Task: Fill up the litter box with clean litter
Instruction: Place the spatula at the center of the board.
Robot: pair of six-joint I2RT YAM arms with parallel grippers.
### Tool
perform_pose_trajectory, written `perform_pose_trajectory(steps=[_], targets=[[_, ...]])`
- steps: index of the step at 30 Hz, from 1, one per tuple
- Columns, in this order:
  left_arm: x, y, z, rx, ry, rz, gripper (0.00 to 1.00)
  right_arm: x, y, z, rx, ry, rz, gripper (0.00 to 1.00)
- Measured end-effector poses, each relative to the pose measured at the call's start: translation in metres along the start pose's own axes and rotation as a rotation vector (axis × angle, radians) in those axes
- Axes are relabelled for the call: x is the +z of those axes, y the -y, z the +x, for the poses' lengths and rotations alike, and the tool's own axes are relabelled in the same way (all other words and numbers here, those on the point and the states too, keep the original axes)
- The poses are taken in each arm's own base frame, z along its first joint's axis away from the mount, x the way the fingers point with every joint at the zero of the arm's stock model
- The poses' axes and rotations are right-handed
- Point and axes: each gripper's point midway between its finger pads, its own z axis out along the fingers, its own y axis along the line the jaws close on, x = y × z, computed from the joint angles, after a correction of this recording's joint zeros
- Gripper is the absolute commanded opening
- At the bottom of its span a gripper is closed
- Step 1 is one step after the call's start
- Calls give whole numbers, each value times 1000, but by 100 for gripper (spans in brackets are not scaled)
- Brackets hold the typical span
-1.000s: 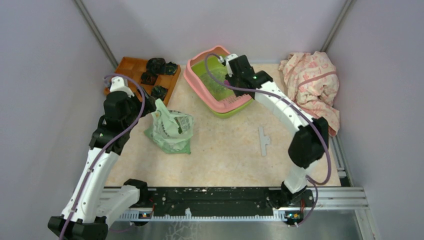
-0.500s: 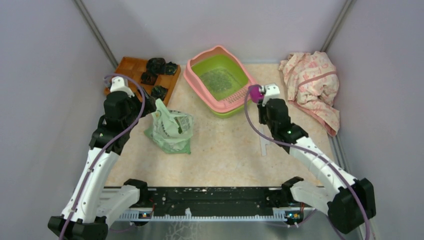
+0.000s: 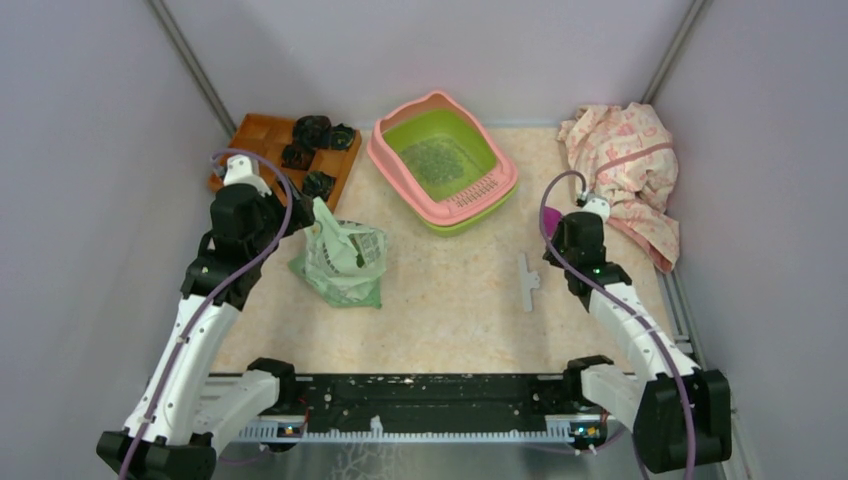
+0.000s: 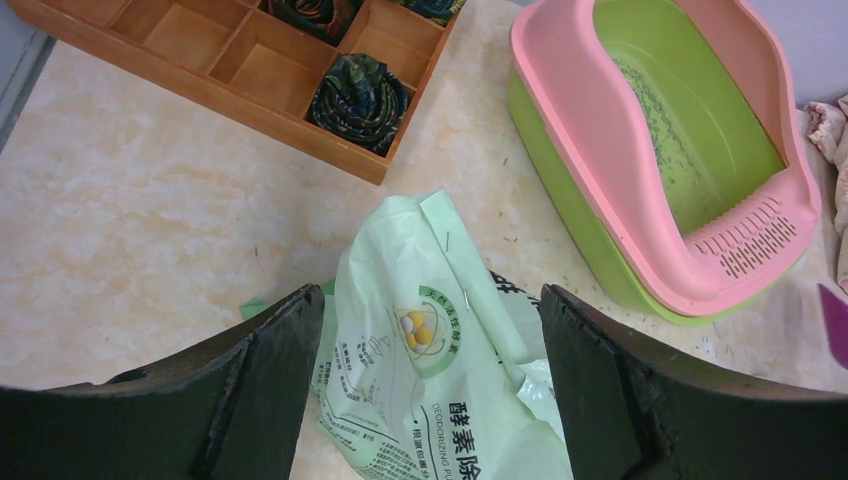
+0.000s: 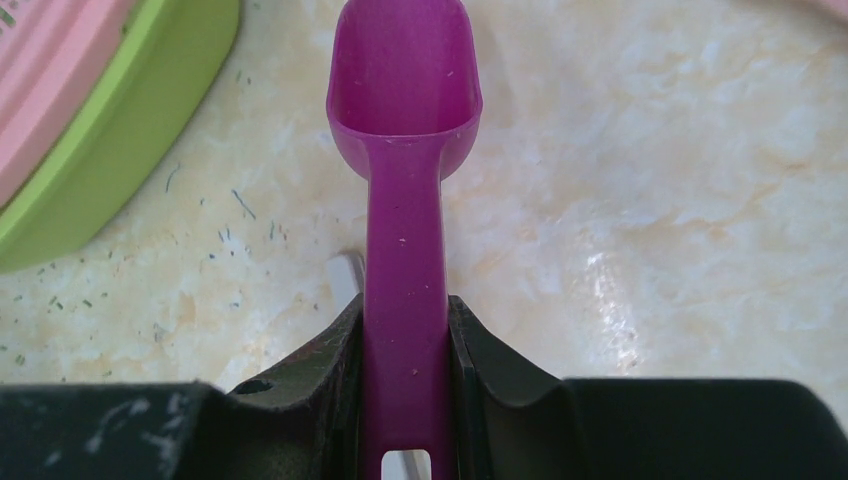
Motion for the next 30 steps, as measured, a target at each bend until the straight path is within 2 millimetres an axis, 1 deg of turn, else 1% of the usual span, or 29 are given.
perform_pose_trajectory(steps=[3,6,7,9,10,11,12,14,15,16,17,19,23,24,26,29,30], targets=[[0,0,0,0,1,1,85,6,-3,17,30,-66,-8,8],[-1,0,0,-1,3,2,85,7,1,36,52,-107,-5,8],[-1,0,0,-1,3,2,85,7,3,41,56,-120,-2,10],[-1,-1,2,0,-2,2,85,8,6,47,71,-135,1,23],[0,-1,3,1,-5,3,85,10,7,47,79,-137,3,32],[0,-1,5,1,-9,4,85,12,8,46,91,-138,2,39],[0,-1,6,2,-11,4,85,14,9,46,100,-140,3,42],[0,-1,6,2,-13,4,85,17,11,50,113,-159,5,54],[0,-1,6,2,-12,5,85,18,12,52,117,-169,6,65],[0,-1,6,2,-12,5,85,19,12,54,118,-175,7,79],[0,-1,6,2,-12,5,85,19,12,55,115,-179,3,82],[0,-1,6,2,-12,5,85,18,12,56,114,-184,1,81],[0,-1,6,2,-12,5,85,10,14,54,79,-187,-3,71],[0,-1,6,2,-12,5,85,6,13,49,63,-183,-10,70],[1,-1,6,2,-11,5,85,0,7,32,42,-160,-30,65],[2,-1,7,2,-13,5,85,-11,-16,-14,0,-101,-97,64],[3,-1,7,2,-15,4,85,-14,-29,-33,-23,-74,-133,64]])
